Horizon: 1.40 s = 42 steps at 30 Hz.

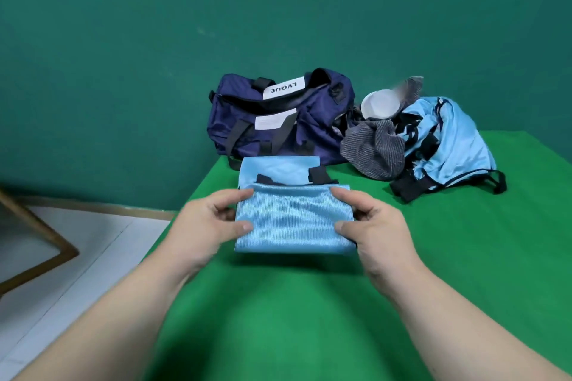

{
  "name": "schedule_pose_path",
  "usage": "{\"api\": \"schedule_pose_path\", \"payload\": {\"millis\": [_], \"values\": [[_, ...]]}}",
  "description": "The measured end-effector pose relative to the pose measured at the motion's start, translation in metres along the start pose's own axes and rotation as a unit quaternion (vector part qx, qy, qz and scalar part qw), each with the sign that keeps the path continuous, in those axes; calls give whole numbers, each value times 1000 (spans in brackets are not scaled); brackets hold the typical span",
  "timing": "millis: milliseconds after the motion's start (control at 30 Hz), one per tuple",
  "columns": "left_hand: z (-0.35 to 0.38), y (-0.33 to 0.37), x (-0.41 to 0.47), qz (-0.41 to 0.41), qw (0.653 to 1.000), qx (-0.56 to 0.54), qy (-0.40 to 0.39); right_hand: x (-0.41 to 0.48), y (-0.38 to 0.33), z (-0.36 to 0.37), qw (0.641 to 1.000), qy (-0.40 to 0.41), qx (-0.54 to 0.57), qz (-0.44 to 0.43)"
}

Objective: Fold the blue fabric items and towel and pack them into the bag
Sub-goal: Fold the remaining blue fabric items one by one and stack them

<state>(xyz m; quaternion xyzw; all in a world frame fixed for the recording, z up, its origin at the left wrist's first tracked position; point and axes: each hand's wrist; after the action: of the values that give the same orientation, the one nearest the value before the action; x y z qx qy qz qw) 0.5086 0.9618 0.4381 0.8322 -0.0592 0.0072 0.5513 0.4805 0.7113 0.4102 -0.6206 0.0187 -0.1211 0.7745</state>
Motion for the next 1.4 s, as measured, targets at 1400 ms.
{"api": "schedule_pose_path", "payload": {"millis": [1400], "values": [[-22,-70,160,154,881,429,-128,128,69,11,884,-137,-429,-128]]}}
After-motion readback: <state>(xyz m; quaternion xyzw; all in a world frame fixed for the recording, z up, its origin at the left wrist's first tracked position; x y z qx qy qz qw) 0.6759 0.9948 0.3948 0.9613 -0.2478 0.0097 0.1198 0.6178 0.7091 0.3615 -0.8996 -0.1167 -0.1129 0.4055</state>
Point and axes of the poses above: each hand's wrist, its own x-axis towards the middle knuckle, its own z-axis out of the palm, y = z × x, and after that the axes turned 9 degrees about x, right-handed
